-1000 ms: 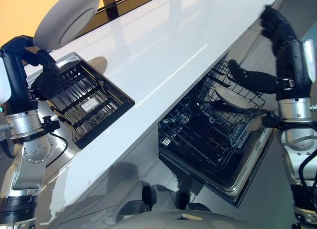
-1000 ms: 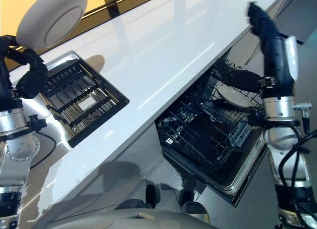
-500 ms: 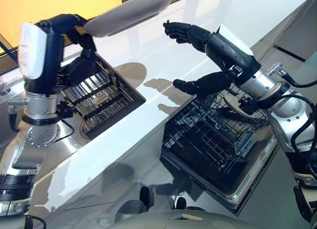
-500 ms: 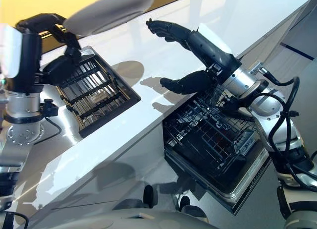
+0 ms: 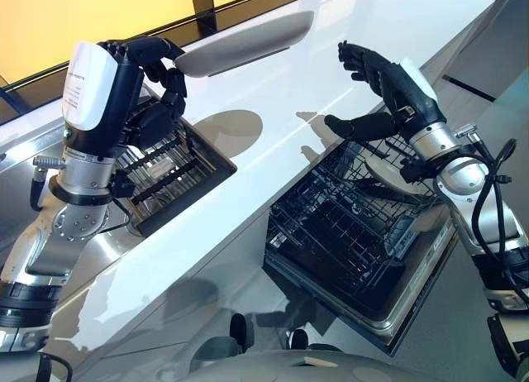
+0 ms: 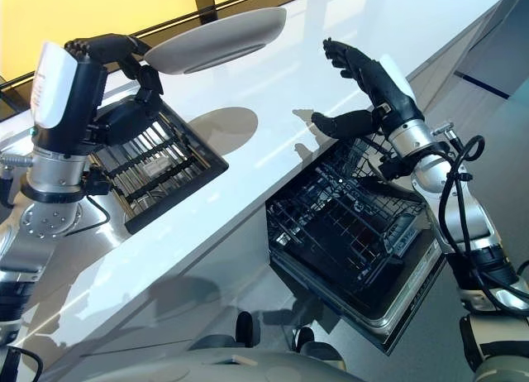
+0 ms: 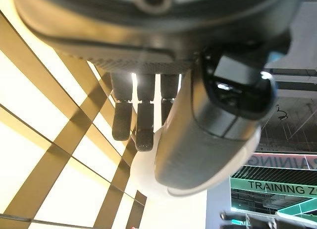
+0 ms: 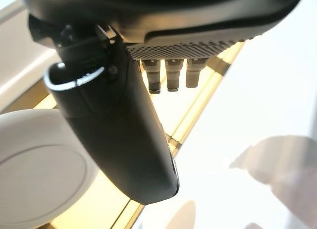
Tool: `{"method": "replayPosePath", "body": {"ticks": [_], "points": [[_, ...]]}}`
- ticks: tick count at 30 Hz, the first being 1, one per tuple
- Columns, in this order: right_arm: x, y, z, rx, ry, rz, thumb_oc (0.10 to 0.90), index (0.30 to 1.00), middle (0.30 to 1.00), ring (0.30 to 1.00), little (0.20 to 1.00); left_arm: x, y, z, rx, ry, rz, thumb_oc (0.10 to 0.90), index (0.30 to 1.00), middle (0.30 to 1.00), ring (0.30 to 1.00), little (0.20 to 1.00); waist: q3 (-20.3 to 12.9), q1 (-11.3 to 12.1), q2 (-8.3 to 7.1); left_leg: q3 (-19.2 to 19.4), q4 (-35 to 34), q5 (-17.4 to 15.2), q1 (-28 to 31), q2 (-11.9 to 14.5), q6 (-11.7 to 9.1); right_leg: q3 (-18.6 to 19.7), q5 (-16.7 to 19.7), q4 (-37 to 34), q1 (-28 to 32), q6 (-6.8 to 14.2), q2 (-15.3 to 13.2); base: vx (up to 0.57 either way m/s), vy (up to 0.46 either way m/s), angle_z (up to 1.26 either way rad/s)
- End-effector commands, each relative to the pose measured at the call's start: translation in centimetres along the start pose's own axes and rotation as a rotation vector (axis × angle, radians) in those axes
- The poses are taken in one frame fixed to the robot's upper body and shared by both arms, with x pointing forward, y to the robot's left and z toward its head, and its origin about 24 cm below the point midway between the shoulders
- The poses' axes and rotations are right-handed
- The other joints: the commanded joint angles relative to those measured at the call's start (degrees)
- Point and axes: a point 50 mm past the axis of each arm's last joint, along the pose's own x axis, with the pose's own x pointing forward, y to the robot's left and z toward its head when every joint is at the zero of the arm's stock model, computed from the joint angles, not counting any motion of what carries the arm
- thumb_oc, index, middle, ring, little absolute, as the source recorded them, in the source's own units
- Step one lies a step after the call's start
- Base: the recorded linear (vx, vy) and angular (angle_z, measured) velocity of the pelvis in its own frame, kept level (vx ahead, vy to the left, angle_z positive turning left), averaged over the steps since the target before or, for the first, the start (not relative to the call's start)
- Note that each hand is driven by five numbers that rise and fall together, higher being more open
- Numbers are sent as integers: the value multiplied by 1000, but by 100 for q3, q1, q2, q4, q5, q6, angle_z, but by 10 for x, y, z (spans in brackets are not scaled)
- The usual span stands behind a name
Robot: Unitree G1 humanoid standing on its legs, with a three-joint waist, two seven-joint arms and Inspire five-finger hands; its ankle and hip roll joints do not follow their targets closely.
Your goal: Pick up plates and place into dishwasher.
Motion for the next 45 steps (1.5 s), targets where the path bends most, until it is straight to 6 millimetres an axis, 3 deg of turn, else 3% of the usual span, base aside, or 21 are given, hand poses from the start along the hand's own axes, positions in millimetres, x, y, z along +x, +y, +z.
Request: {"method": "replayPosePath", "body": {"ticks": [1,10,14,24,35,45], "points": [[10,-32,32,-84,-154,-170,800,900,900,900,900,27,19,4,29,-94,137,100,300,300,300,200,-571,16,128,-35,27,-1015,438,-276,33,-112,-631,599,-167,35,429,0,0,0],[11,-32,40,-88,-219,-167,800,900,900,900,900,29,17,5,8,-86,116,100,300,300,300,200,-558,36,135,-67,31,-1017,453,-285,42,-119,-641,623,-158,38,418,0,0,0],[10,-37,46,-114,-261,-268,800,900,900,900,900,29,12,5,3,-82,97,100,300,300,300,200,-540,44,146,-80,34,-1023,458,-290,48,-122,-643,632,-155,43,417,0,0,0],[0,-36,85,-296,-523,-321,800,900,900,900,900,30,5,9,4,-95,20,100,300,300,300,200,-537,40,177,-85,47,-1043,468,-303,71,-92,-666,668,-168,57,421,0,0,0],[-5,-24,106,-611,-589,-42,800,900,900,900,900,32,11,15,8,-145,-35,100,300,300,300,200,-588,57,148,-94,45,-1023,440,-302,61,-137,-686,732,-214,79,400,0,0,0],[-5,-12,130,-699,-717,55,800,900,900,900,900,35,6,21,-23,-191,-77,100,300,300,300,200,-583,96,130,-103,46,-1015,435,-296,55,-169,-673,758,-234,107,383,0,0,0]]}}
